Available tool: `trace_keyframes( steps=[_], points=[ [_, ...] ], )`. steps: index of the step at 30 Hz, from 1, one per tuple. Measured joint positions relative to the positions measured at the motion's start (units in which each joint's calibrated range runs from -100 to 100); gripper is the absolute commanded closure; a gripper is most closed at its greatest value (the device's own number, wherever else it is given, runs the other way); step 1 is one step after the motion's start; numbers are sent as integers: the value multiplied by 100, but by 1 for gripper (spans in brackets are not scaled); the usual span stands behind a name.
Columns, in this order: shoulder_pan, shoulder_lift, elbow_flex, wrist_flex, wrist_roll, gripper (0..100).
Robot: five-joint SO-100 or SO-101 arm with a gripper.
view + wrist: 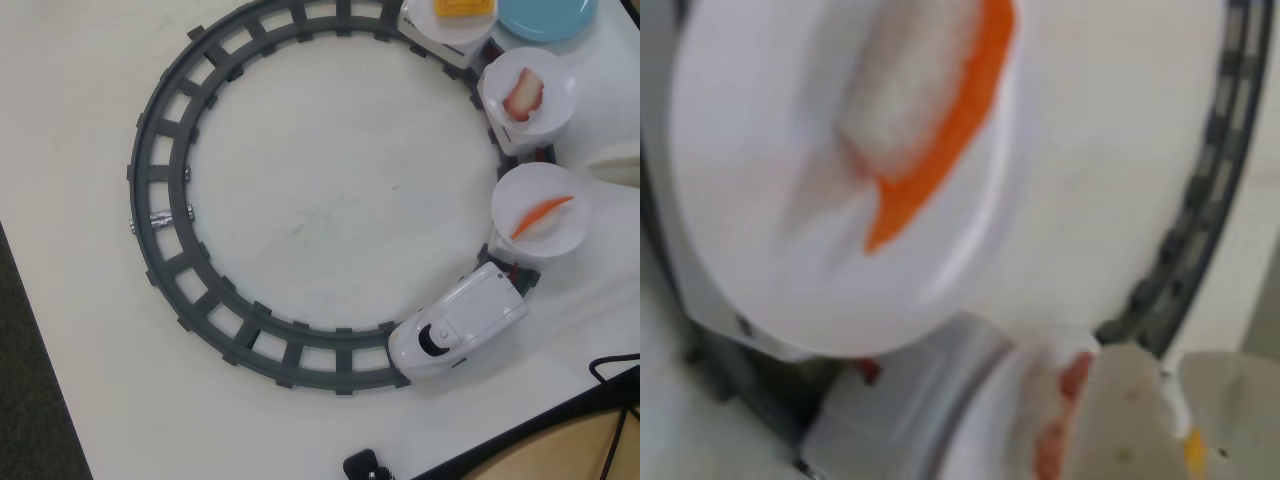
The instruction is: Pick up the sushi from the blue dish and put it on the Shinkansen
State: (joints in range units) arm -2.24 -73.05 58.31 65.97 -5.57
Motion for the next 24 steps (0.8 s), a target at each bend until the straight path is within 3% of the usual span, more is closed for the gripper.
trace_keyframes(
  steps=[6,15,24],
  points=[
    [1111,-825,-198,324,293,99],
    [4309,-2013,1009,262,999,99],
    [4813,-2552,3179,96,1046,99]
  ],
)
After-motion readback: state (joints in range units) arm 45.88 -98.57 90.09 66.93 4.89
